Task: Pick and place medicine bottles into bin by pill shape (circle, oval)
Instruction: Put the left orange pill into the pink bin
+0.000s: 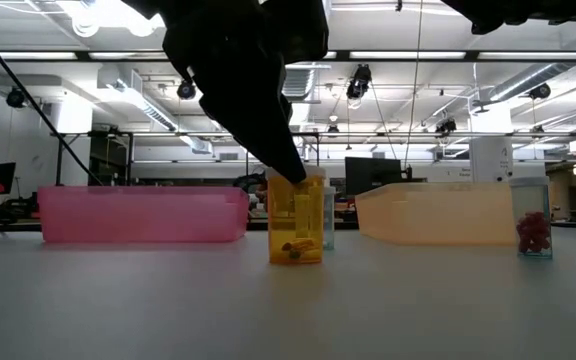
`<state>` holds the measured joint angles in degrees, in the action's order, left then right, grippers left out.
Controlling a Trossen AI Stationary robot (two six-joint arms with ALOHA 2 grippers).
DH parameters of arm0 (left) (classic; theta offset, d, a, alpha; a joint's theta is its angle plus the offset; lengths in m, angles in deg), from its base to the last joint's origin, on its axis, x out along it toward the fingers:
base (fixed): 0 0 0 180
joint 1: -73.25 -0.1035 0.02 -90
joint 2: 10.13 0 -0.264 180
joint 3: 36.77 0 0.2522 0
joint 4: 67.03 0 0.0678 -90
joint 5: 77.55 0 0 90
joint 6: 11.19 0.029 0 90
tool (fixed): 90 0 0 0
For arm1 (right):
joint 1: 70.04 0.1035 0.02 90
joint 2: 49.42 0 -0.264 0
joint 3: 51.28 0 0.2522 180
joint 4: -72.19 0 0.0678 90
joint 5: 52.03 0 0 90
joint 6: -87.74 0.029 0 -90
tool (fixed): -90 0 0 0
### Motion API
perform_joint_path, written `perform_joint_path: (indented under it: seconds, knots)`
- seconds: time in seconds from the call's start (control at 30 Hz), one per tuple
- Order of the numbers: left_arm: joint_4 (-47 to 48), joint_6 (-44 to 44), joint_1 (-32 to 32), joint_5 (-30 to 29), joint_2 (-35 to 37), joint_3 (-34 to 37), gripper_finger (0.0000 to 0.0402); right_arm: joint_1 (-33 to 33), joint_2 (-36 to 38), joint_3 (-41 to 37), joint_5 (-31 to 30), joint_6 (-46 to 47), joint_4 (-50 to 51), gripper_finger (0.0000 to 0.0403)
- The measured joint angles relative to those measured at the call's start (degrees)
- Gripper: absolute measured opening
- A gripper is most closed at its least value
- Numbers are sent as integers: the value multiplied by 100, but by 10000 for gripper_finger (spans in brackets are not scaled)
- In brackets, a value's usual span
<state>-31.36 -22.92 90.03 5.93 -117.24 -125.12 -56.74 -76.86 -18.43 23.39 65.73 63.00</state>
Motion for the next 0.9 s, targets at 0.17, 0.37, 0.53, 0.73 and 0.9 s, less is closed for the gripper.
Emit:
perform_joint_path:
  seconds: [0.17,0.37,0.53,0.73,0.9]
  knots:
    - [2,-2,4,0,0,-11,196,0,0,0,0,-3,1,215]
    - [18,2,11,-69,30,-39,197,0,0,0,-2,-3,1,215]
    - [351,3,11,-140,325,-39,197,0,0,0,-2,-5,1,215]
    - [1055,8,-65,-489,1010,-37,196,0,0,0,-2,-7,1,215]
    - [1714,-189,-281,-851,1735,-12,196,0,-2,0,-2,-7,1,215]
